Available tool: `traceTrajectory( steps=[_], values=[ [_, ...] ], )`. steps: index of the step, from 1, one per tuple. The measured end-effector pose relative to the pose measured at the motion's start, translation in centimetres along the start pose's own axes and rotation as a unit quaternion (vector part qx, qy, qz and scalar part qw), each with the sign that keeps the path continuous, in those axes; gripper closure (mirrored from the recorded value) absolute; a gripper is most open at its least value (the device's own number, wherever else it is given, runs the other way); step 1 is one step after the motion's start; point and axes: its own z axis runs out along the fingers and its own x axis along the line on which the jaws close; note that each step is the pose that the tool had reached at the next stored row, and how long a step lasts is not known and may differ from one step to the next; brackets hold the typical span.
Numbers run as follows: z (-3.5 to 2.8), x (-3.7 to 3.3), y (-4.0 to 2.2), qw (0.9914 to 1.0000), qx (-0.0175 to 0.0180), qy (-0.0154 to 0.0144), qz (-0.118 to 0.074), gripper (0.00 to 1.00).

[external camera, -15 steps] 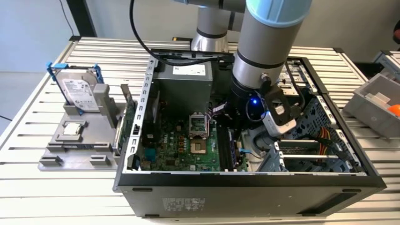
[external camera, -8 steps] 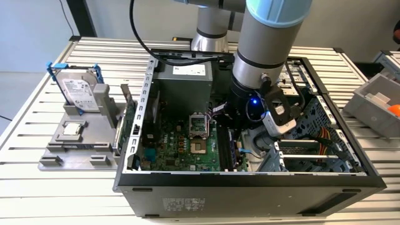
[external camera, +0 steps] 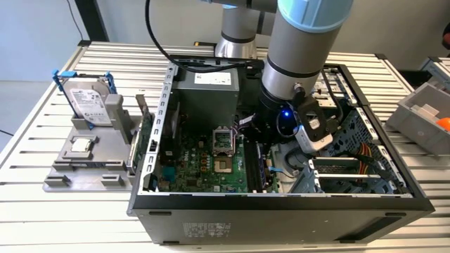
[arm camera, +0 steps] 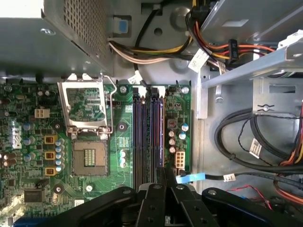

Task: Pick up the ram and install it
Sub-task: 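Insert the ram into the slot, then press down the ram until it locks into place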

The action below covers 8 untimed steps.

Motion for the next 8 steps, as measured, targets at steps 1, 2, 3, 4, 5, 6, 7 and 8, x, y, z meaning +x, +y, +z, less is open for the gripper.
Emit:
traceTrajectory(
  steps=[1,2,3,4,5,6,7,8],
  values=[
    [-0.04,0.0,0.0,0.99998,-0.0056,0.0002,0.0,1.0],
    [-0.05,0.0,0.0,0.99993,-0.0117,0.0003,0.0,1.0],
    [-0.06,0.0,0.0,0.99985,-0.0171,0.0005,0.0,1.0],
    [-0.06,0.01,0.0,0.99981,-0.0196,0.0006,0.0,1.0],
    [-0.06,0.01,0.0,0.99981,-0.0197,0.0006,-0.001,1.0],
    [-0.06,0.01,0.01,0.9998,-0.0198,0.0007,-0.003,1.0],
    [-0.05,0.0,0.03,0.99979,-0.0198,0.0007,-0.006,1.0],
    [-0.05,0.0,0.05,0.99976,-0.0196,0.0005,-0.01,1.0]
  ],
)
